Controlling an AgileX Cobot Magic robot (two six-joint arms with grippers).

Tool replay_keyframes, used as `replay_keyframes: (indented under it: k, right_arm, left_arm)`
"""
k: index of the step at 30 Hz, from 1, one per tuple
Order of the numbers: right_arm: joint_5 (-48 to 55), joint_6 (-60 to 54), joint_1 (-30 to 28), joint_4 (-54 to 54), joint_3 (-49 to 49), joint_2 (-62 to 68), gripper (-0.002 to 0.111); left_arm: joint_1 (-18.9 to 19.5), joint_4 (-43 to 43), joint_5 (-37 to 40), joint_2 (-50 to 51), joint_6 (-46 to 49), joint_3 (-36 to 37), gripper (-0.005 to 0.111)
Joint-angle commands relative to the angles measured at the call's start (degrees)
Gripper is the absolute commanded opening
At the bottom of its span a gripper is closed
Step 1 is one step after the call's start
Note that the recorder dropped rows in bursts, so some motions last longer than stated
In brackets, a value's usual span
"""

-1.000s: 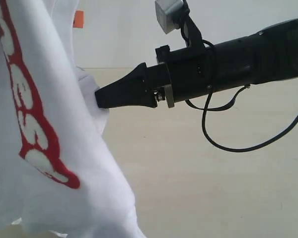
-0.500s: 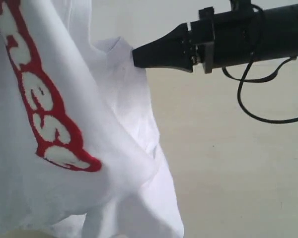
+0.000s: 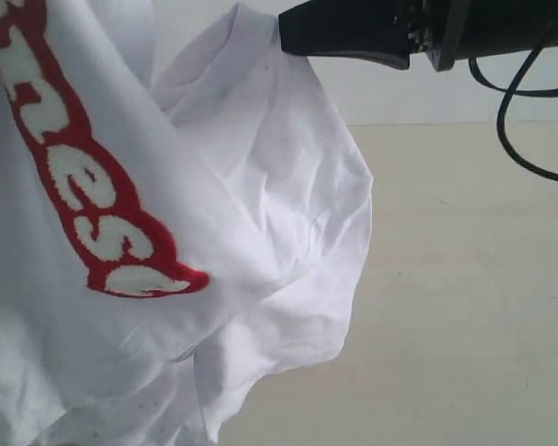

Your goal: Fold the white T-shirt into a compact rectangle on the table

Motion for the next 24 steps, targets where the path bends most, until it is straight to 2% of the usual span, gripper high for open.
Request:
replay_keyframes:
  k: [1, 9, 16, 21, 22, 24]
  right_arm:
    - [0.37, 2.51, -0.48, -1.37, -2.39, -2.09, 0.000]
    - [0.37, 4.99, -0.48, -2.83, -3.89, -2.76, 0.000]
    - [0.37, 5.58, -0.48, -4.15, -3.89, -2.76, 0.000]
    - [0.37, 7.57, -0.48, -8.24, -3.89, -2.32, 0.000]
    - [0.37, 8.38, -0.48, -9.80, -3.89, -1.98, 0.002]
    - [0.37, 9.00, -0.48, -12.03, -3.76, -0.72, 0.015]
  left_arm:
    - [-0.12, 0.22, -0.26, -0.37, -0.66, 0.13, 0.005]
    - [-0.12, 0.22, -0.26, -0.37, -1.21, 0.13, 0.005]
    - [-0.12, 4.15, -0.26, -0.37, -3.57, 0.13, 0.005]
    - [-0.12, 0.87, -0.26, -0.37, -2.85, 0.13, 0.005]
    - [-0.12, 0.71, -0.26, -0.37, -2.30, 0.13, 0.005]
    - [-0.12, 0.71, -0.26, -0.37, -1.61, 0.13, 0.005]
